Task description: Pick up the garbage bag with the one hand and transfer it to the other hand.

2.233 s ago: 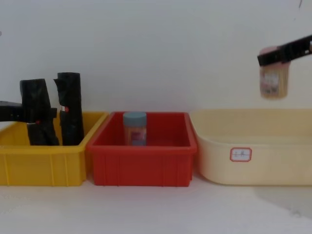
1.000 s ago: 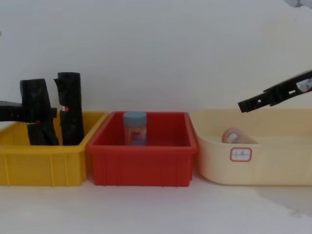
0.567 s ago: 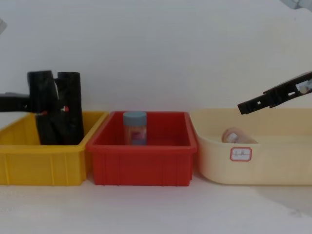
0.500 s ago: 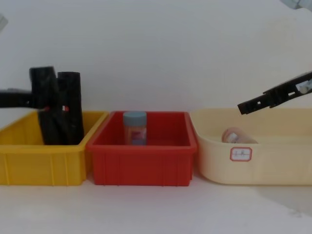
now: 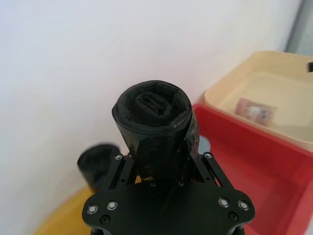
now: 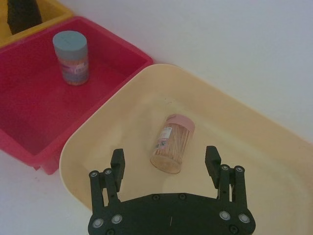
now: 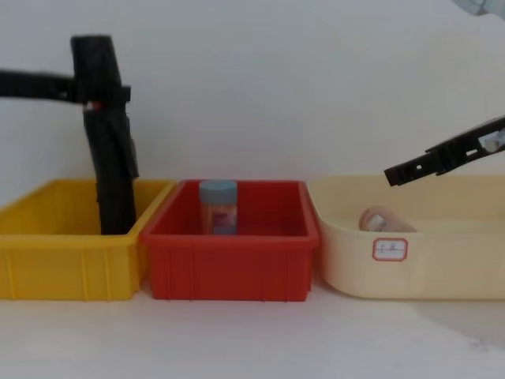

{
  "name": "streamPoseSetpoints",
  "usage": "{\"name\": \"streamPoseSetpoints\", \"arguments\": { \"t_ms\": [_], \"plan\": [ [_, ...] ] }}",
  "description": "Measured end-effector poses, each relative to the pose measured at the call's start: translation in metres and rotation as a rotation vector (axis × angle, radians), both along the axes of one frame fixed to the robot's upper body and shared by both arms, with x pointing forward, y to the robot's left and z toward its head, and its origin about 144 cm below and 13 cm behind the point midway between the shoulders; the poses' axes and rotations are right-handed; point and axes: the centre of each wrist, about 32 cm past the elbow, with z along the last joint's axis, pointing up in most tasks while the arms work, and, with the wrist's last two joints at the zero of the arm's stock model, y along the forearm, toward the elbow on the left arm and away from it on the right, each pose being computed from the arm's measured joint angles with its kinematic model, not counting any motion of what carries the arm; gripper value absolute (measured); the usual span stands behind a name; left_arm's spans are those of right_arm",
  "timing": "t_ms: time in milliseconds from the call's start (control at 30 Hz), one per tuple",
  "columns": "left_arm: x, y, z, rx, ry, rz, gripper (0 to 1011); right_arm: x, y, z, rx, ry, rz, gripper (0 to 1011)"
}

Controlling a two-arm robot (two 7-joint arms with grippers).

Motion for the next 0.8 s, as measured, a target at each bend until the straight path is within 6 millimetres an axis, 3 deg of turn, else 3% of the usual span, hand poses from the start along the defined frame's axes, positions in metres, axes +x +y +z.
{"name": "streamPoseSetpoints", "arguments": {
  "t_ms": [100,400,800],
  "plan": [
    [0.005,0.001,0.021,0.031,-0.015,-0.051,396,0.000,0.000,0.000,0.000,-0.002,0.003,1000],
    [0.019,-0.004,0.050,0.069,-0.019,-0.128,396,0.004,0.001,0.005,-0.010,-0.047,0.062,1000],
    [0.042,-0.026,0.059,0.037,-0.006,-0.174,396,0.017,0.009,0.020,0.019,-0.153,0.205,1000]
  ]
}}
